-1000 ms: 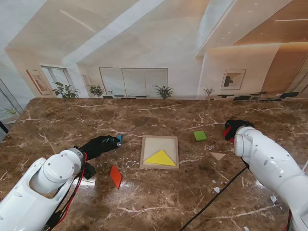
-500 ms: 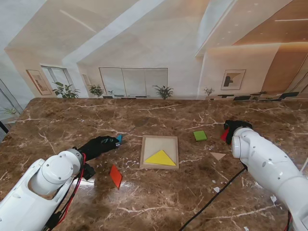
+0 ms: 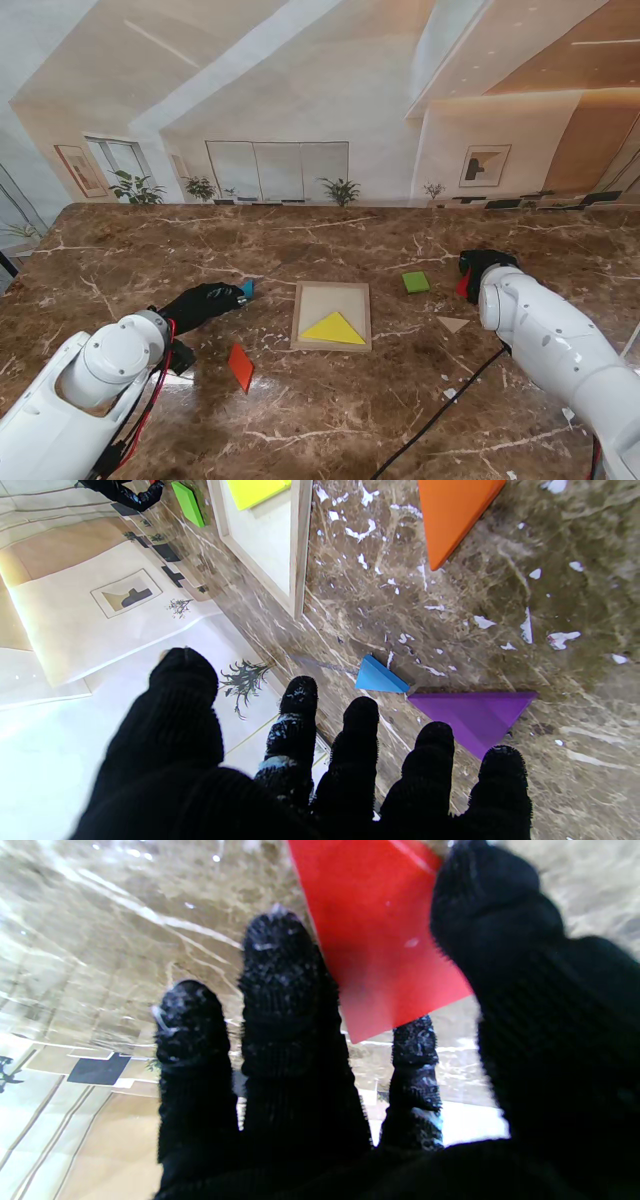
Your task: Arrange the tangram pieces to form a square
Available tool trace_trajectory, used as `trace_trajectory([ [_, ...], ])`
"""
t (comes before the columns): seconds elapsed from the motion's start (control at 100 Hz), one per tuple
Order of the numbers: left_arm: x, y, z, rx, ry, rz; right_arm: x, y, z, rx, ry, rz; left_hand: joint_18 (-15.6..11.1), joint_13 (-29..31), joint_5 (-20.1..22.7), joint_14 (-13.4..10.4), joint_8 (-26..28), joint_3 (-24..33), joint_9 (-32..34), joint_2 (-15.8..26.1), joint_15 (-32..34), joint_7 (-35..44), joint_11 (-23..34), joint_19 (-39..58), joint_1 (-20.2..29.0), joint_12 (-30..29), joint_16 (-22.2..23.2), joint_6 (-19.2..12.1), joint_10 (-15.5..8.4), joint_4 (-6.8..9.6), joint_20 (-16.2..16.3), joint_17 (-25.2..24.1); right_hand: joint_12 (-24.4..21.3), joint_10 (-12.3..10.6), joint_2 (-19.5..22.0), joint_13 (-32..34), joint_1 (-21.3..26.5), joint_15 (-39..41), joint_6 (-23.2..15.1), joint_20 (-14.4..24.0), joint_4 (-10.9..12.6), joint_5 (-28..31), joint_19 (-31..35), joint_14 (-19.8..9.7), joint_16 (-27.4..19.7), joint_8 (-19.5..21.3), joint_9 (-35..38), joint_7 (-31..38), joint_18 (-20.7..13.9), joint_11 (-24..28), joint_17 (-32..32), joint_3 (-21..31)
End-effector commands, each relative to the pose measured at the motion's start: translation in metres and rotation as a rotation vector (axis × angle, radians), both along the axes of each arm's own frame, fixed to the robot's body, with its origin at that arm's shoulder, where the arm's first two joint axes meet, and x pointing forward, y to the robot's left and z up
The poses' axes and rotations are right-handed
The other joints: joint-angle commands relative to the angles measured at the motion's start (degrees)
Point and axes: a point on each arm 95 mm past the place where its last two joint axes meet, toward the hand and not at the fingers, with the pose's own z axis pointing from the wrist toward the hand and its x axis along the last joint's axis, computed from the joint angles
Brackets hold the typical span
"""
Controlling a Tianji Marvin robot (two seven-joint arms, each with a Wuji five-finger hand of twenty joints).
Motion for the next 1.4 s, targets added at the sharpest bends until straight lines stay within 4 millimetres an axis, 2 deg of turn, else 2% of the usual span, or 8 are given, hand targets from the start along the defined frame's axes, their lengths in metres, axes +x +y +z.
trace_trajectory([
  [0.0, -0.002, -0.001, -0.002, 0.002, 0.007, 0.004, -0.032, -0.003, -0.050, 0.007, 0.139, -0.012, -1.09, 0.45, 1.51, -0.86, -1.35, -1.80, 1.47, 1.69, -0.91, 0.11, 0.44, -1.39, 1.49, -0.13, -0.41, -0.13, 0.36, 0.85, 1.51, -0.33, -1.31, -12.56, 2.86, 2.47, 6.85, -0.26, -2.50, 1.01, 0.84, 23.72, 2.50, -0.60, -1.04, 4.36, 7.78, 15.30, 2.18, -0.50, 0.91, 0.95],
  [0.2, -0.003, -0.001, -0.003, 0.000, 0.008, 0.008, -0.030, -0.003, -0.053, 0.037, 0.138, -0.009, -1.17, 0.45, 1.92, -0.99, -1.34, -1.78, 1.57, 1.79, -0.91, 0.11, 0.46, -1.41, 1.58, -0.13, -0.41, -0.02, 0.55, 0.87, 1.51, -0.37, -4.64, -11.91, 2.14, 3.85, 6.21, -0.99, -0.69, 1.71, 0.89, 26.07, 2.92, -0.84, -1.12, 10.50, 9.49, 18.74, 2.53, -4.14, 1.31, 1.70],
  [0.45, -0.003, 0.000, -0.003, 0.001, 0.012, 0.014, -0.025, -0.003, -0.049, 0.086, 0.085, -0.007, -1.27, 0.38, 2.14, -1.00, -1.32, -1.91, 1.52, 2.15, -0.96, 0.04, 0.40, -1.42, 1.58, -0.15, -0.42, 0.03, 0.50, 0.82, 1.50, -0.41, -5.04, -11.70, 2.64, 1.15, 6.07, -3.04, 0.54, 2.98, 1.44, 28.57, 2.96, -0.14, -1.37, 14.55, 8.26, 21.37, 2.49, -4.57, -1.44, 1.94],
  [0.68, -0.003, 0.001, -0.003, 0.001, 0.011, 0.021, -0.018, 0.000, -0.042, 0.134, 0.034, 0.000, -1.22, 0.42, 2.14, -0.95, -1.32, -2.01, 1.50, 2.29, -0.96, -0.07, 0.36, -1.42, 1.74, -0.17, -0.42, 0.10, 0.68, 0.84, 1.50, -0.42, -4.81, -11.77, 3.15, -2.36, 5.24, -5.23, 0.88, 3.94, 1.96, 29.84, 2.25, 0.48, -1.67, 16.28, 6.97, 22.28, 2.40, -4.19, -4.15, 1.99],
  [0.78, -0.003, 0.002, -0.004, 0.003, 0.010, 0.023, -0.016, 0.001, -0.039, 0.153, 0.024, -0.001, -1.16, 0.41, 2.13, -1.09, -1.32, -2.08, 1.52, 2.39, -0.96, -0.09, 0.36, -1.41, 1.72, -0.16, -0.42, 0.03, 0.56, 0.84, 1.51, -0.41, -4.92, -11.52, 3.54, -3.90, 4.79, -8.68, 0.75, 4.58, 3.10, 29.85, 1.37, 0.91, -2.33, 17.17, 5.55, 22.17, 2.44, -4.08, -5.17, 2.37],
  [1.22, -0.003, 0.004, -0.005, 0.001, 0.009, 0.038, -0.007, 0.003, -0.024, 0.224, -0.048, 0.008, -1.26, 0.37, 2.05, -1.03, -1.32, -2.35, 1.48, 2.60, -0.98, -0.21, 0.33, -1.41, 1.88, -0.16, -0.42, 0.09, 0.64, 0.87, 1.51, -0.43, -6.21, -10.56, 3.47, -1.67, 5.32, -11.00, 1.24, 5.14, 3.07, 31.90, 0.45, 1.21, -2.16, 18.28, 7.04, 22.45, 2.76, -5.76, -4.76, 2.15],
  [1.39, -0.003, 0.004, -0.006, -0.002, 0.012, 0.038, -0.007, 0.002, -0.021, 0.234, -0.059, 0.017, -1.23, 0.35, 2.02, -0.98, -1.32, -2.43, 1.48, 2.59, -1.00, -0.22, 0.32, -1.43, 1.92, -0.16, -0.43, 0.12, 0.70, 0.88, 1.51, -0.47, -5.96, -10.61, 2.59, -0.86, 7.02, -10.34, 1.04, 5.35, 2.80, 32.85, 0.63, 1.37, -1.85, 18.69, 7.62, 22.57, 2.56, -5.63, -4.14, 1.54],
])
